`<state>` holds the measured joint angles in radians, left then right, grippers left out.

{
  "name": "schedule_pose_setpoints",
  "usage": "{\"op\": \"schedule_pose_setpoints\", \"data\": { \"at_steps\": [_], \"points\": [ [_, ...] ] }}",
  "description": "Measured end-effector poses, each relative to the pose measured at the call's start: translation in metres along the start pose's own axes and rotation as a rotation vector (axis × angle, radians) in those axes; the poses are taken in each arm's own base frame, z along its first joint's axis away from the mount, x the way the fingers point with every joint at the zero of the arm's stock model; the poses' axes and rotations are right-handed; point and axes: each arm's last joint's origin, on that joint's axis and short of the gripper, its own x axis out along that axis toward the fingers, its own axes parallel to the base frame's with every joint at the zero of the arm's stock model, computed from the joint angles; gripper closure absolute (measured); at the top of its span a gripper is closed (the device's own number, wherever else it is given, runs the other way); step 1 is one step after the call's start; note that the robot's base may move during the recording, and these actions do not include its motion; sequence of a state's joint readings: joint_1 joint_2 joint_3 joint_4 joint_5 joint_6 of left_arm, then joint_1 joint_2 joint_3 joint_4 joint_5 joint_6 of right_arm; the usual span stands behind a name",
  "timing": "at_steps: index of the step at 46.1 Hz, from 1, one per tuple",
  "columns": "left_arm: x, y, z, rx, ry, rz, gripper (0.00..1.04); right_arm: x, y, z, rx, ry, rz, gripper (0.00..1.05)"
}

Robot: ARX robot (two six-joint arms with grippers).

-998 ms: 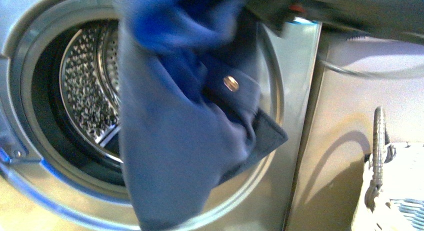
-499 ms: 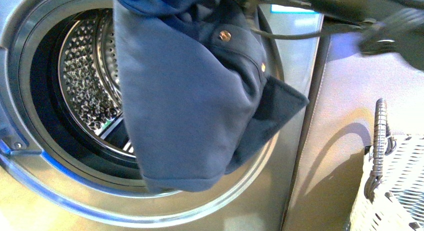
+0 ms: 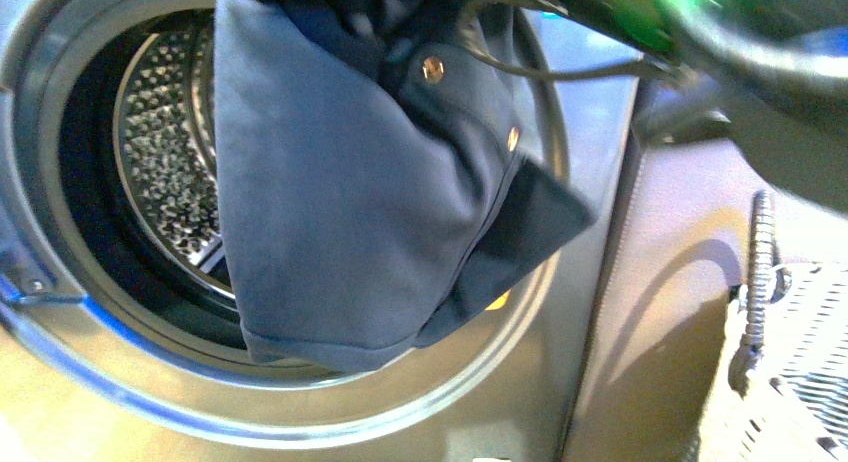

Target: Collect clothes from washing machine

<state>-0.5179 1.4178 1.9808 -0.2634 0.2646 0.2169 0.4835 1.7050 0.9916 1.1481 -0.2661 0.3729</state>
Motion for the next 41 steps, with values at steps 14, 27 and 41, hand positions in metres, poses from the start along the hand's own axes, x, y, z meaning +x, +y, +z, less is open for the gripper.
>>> {"op": "schedule_pose_setpoints", "data": {
  "at_steps": [14,27,41],
  "points": [
    [-0.001,0.0,0.002,0.002,-0.007,-0.001,0.44,-0.039,-0.005,0.042,0.006,-0.094,-0.058,0.97],
    [-0.001,0.0,0.003,0.003,-0.009,-0.003,0.06,-0.098,-0.006,0.108,-0.025,-0.194,-0.065,0.97],
    [-0.001,0.0,0.003,0.002,-0.01,-0.003,0.06,-0.153,0.007,0.2,-0.163,-0.324,-0.1,0.97]
  ]
}}
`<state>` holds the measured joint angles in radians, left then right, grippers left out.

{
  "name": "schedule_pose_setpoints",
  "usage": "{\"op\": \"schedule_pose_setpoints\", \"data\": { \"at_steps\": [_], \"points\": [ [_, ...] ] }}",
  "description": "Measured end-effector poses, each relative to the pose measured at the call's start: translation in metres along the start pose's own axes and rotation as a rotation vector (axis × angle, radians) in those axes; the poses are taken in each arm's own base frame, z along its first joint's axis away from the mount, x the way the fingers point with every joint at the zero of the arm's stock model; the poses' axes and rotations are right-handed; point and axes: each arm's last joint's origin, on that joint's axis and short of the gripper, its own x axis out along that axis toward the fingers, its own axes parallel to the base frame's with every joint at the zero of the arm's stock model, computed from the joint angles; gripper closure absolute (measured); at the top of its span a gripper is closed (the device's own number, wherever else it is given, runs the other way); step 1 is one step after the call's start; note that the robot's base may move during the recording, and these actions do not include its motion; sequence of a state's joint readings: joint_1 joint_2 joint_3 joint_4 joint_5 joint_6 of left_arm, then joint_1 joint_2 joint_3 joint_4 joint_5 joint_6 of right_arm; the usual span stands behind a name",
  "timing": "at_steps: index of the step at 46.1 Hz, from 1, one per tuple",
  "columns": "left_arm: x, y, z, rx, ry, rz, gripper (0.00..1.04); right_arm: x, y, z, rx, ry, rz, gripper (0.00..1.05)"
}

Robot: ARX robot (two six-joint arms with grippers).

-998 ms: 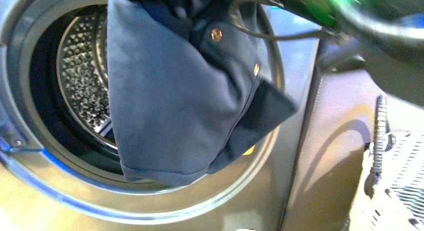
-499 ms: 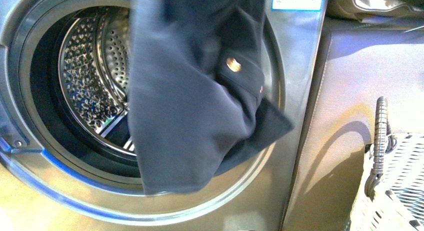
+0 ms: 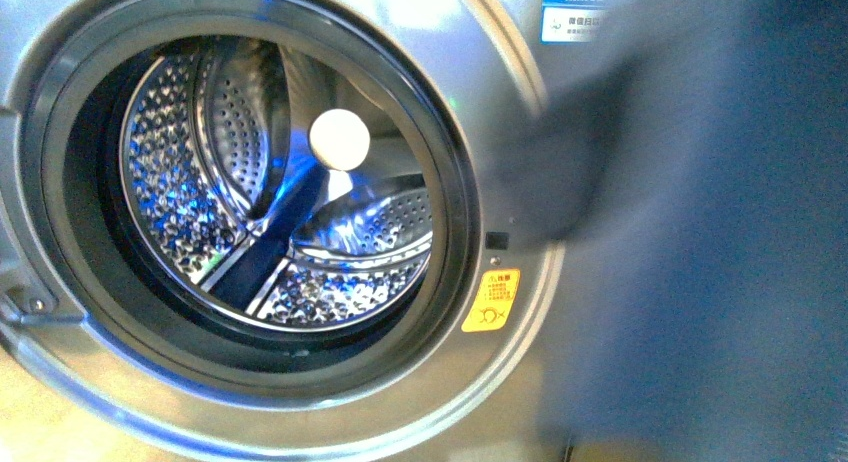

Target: Collect clothes from washing machine

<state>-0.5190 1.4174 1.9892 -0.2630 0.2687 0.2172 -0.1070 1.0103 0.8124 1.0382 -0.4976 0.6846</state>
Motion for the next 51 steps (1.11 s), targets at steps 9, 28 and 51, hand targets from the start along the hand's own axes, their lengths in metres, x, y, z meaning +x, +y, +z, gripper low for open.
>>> {"op": "schedule_pose_setpoints", "data": {
  "at_steps": [9,28,51],
  "points": [
    [0.0,0.0,0.0,0.0,0.0,0.0,0.06,-0.021,-0.012,0.041,-0.11,0.032,-0.078,0.97],
    [0.0,0.0,0.001,0.001,-0.001,0.0,0.06,-0.124,-0.088,-0.015,-0.03,0.434,-0.542,0.97],
    [-0.001,0.0,0.002,0.002,-0.004,0.001,0.06,-0.196,-0.089,-0.115,0.282,0.878,-0.642,0.22]
  ]
}}
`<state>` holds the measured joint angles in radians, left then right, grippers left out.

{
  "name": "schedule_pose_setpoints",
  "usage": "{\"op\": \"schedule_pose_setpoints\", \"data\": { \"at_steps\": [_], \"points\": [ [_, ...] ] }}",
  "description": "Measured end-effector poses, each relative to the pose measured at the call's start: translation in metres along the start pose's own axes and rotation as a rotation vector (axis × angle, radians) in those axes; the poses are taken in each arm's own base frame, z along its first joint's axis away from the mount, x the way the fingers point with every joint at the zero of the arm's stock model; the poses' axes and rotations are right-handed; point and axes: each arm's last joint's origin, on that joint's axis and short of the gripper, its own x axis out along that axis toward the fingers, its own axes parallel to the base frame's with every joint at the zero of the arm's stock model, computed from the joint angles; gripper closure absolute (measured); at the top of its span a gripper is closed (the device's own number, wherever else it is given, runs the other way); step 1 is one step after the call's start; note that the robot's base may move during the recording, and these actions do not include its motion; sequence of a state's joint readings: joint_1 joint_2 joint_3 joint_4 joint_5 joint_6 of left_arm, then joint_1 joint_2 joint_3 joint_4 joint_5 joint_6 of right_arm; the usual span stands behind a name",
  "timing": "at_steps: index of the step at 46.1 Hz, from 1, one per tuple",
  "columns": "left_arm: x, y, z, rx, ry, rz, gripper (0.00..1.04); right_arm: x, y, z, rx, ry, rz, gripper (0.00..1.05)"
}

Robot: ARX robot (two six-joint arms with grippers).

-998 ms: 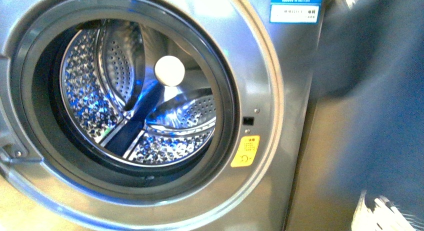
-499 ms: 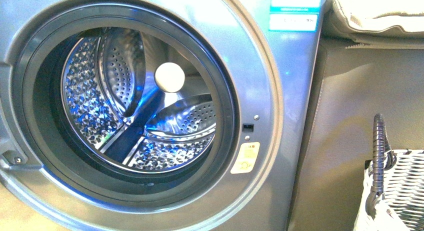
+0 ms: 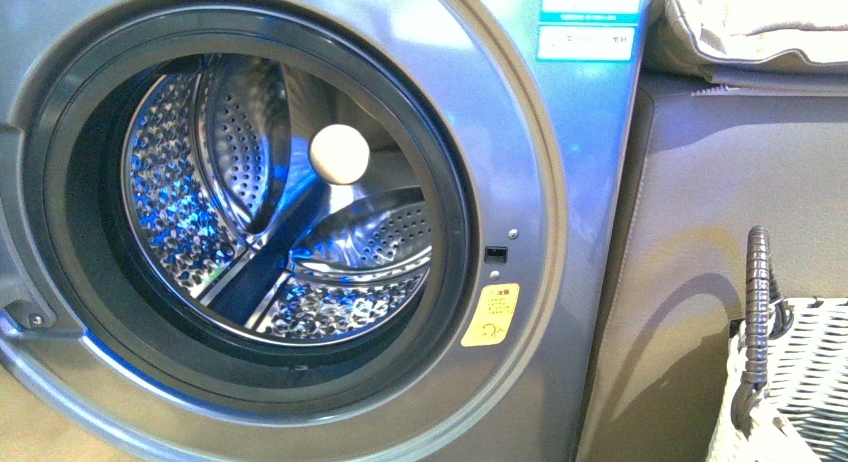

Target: Collect clothes from washing machine

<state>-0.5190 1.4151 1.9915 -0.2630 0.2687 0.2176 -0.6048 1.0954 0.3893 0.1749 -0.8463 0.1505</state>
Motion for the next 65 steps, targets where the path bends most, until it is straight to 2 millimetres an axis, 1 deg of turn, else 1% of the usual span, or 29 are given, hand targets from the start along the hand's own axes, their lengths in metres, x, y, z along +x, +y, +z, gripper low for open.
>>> {"op": "schedule_pose_setpoints", "data": {
  "at_steps": [2,4,6,10,14,17,20,22,23,25,29,34,38,41,45,48,52,55,58,61,63,65],
  "points": [
    [0.0,0.0,0.0,0.0,-0.001,0.0,0.06,-0.004,0.007,0.004,-0.001,-0.026,0.019,0.11],
    [0.0,0.0,0.0,0.0,-0.001,0.0,0.06,-0.007,0.014,0.011,-0.029,-0.076,0.03,0.06],
    [0.0,0.0,0.0,0.0,-0.001,0.0,0.06,-0.012,0.024,0.02,-0.079,-0.143,0.051,0.08],
    [0.0,0.0,0.0,0.0,-0.001,0.0,0.06,-0.026,0.061,0.04,-0.214,-0.341,0.126,0.08],
    [-0.001,0.0,0.001,0.001,-0.002,0.0,0.06,-0.032,0.087,0.046,-0.307,-0.474,0.169,0.08],
    [-0.001,0.0,0.001,0.001,-0.002,0.0,0.06,-0.034,0.103,0.044,-0.346,-0.543,0.194,0.08],
    [-0.001,0.0,0.001,0.0,-0.002,0.0,0.06,-0.033,0.116,0.036,-0.37,-0.587,0.224,0.08],
    [-0.001,0.0,0.001,0.0,-0.001,0.004,0.06,-0.03,0.125,0.026,-0.373,-0.602,0.25,0.08],
    [-0.001,-0.001,0.003,-0.014,0.01,0.058,0.06,-0.028,0.132,0.017,-0.384,-0.614,0.267,0.08],
    [-0.002,0.002,0.007,-0.018,0.028,0.209,0.06,-0.026,0.138,0.007,-0.386,-0.618,0.283,0.08],
    [-0.008,0.007,0.011,-0.033,0.038,0.336,0.06,-0.024,0.142,-0.009,-0.399,-0.619,0.292,0.08],
    [-0.034,0.014,0.009,-0.045,0.038,0.413,0.06,-0.024,0.139,-0.019,-0.421,-0.652,0.256,0.08],
    [-0.069,0.021,-0.002,-0.066,0.078,0.503,0.06,-0.026,0.131,-0.023,-0.439,-0.696,0.197,0.08],
    [-0.097,0.023,-0.018,-0.095,0.13,0.583,0.06,-0.03,0.128,-0.024,-0.447,-0.718,0.176,0.08],
    [-0.119,0.018,-0.034,-0.132,0.189,0.633,0.06,-0.032,0.125,-0.028,-0.449,-0.72,0.164,0.08],
    [-0.134,0.008,-0.048,-0.175,0.218,0.649,0.06,-0.032,0.122,-0.033,-0.45,-0.705,0.158,0.08],
    [-0.147,-0.006,-0.065,-0.216,0.28,0.66,0.06,-0.03,0.118,-0.041,-0.447,-0.676,0.141,0.08],
    [-0.152,-0.017,-0.074,-0.258,0.316,0.646,0.06,-0.03,0.115,-0.048,-0.439,-0.659,0.133,0.08],
    [-0.159,-0.028,-0.081,-0.22,0.349,0.707,0.16,-0.03,0.113,-0.056,-0.437,-0.642,0.12,0.08],
    [-0.17,-0.04,-0.097,-0.198,0.35,0.734,0.26,-0.031,0.112,-0.061,-0.437,-0.634,0.09,0.08],
    [-0.177,-0.046,-0.107,-0.192,0.357,0.75,0.32,-0.031,0.111,-0.063,-0.438,-0.586,-0.009,0.15],
    [-0.192,-0.057,-0.13,-0.185,0.358,0.743,0.43,-0.036,0.111,-0.065,-0.447,-0.527,-0.118,0.23]
  ]
}}
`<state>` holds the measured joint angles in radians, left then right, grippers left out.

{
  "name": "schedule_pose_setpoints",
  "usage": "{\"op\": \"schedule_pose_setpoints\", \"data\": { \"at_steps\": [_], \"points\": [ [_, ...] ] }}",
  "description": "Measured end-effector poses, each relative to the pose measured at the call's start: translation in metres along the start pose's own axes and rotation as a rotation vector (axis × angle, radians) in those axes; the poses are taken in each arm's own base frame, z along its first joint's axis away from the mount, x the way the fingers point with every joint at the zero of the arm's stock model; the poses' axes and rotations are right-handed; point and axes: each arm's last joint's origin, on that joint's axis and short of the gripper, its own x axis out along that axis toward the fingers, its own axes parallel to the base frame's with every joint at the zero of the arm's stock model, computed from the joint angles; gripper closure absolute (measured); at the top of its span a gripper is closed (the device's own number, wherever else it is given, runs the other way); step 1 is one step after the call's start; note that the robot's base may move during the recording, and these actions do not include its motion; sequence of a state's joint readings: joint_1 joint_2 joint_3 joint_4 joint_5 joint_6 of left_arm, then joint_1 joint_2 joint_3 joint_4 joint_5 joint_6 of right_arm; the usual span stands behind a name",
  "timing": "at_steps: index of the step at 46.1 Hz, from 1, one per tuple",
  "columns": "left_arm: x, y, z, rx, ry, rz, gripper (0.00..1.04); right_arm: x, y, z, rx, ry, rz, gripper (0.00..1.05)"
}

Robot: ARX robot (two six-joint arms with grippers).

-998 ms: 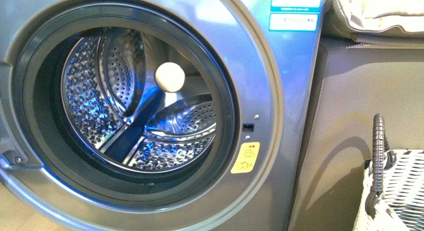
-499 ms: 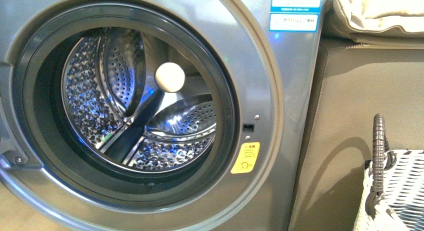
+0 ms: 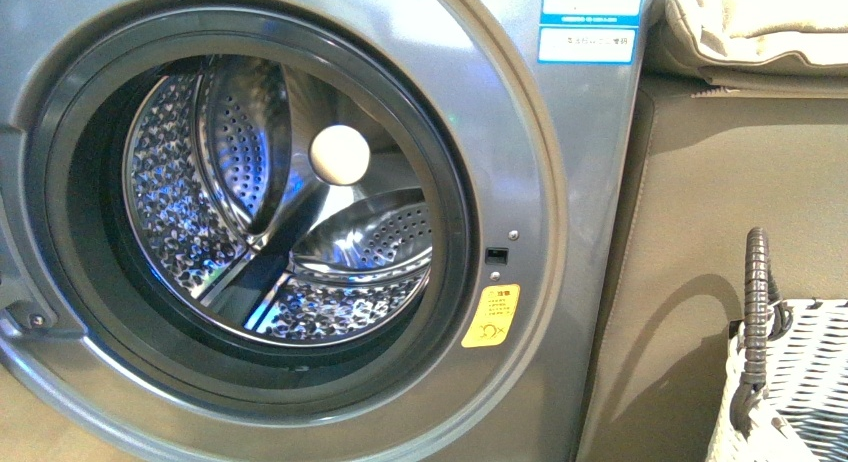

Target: Collect clothes from washing machine

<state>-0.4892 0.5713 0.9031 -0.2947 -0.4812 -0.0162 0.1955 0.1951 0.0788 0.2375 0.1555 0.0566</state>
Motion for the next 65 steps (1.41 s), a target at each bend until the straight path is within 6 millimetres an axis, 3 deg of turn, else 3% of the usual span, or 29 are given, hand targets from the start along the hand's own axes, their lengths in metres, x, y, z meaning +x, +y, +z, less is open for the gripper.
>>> {"op": "schedule_pose_setpoints", "data": {
  "at_steps": [6,14,19,28,40,65],
  "points": [
    [-0.004,0.012,-0.065,0.019,0.015,-0.008,0.73,-0.009,-0.007,-0.011,-0.06,0.126,-0.011,0.54],
    [-0.003,0.021,-0.106,0.027,0.034,-0.008,1.0,-0.011,-0.017,-0.013,-0.072,0.113,-0.046,0.82],
    [-0.004,0.027,-0.13,0.027,0.032,-0.001,1.01,-0.011,-0.017,-0.018,-0.073,0.121,-0.041,1.03],
    [-0.005,0.042,-0.162,0.03,0.036,0.01,1.01,-0.013,-0.018,-0.03,-0.075,0.122,-0.041,1.02],
    [-0.006,0.043,-0.188,0.03,0.037,0.007,1.01,-0.013,-0.018,-0.03,-0.075,0.121,-0.041,1.02],
    [-0.007,0.043,-0.209,0.029,0.04,0.006,1.01,-0.013,-0.018,-0.03,-0.075,0.121,-0.041,1.02]
  ]
}}
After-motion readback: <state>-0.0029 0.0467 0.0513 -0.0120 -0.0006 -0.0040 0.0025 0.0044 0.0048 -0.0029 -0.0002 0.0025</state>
